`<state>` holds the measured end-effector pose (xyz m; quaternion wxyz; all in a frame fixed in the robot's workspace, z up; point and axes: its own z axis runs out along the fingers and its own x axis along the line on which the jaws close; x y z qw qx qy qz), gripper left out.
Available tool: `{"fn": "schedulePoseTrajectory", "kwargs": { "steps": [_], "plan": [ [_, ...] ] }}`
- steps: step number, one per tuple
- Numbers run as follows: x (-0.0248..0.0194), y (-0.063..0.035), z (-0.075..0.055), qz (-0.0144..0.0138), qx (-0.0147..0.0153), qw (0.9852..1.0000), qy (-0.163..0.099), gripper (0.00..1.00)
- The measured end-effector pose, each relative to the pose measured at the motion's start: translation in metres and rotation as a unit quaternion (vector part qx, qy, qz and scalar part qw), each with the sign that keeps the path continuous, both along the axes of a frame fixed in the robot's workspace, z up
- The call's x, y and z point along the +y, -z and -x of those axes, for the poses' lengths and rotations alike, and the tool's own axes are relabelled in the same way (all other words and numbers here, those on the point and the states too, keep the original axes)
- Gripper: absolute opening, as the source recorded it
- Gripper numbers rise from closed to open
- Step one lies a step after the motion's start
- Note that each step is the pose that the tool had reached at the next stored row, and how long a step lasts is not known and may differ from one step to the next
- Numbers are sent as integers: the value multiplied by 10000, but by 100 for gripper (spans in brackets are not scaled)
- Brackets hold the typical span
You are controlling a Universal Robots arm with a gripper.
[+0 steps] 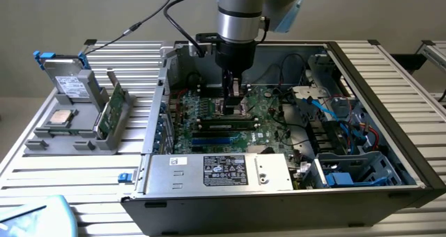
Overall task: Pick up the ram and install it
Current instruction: 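Press down the ram until it locks into place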
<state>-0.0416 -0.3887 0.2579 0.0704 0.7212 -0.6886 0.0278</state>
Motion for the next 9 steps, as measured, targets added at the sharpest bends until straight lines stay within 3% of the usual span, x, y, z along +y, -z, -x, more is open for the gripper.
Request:
{"fn": "schedulePoseTrajectory", "kwargs": {
  "steps": [4, 9],
  "plan": [
    [0, 0, 0, 0, 0, 10000, 1, 11],
    [0, 0, 0, 0, 0, 9994, 353, 11]
  ]
}}
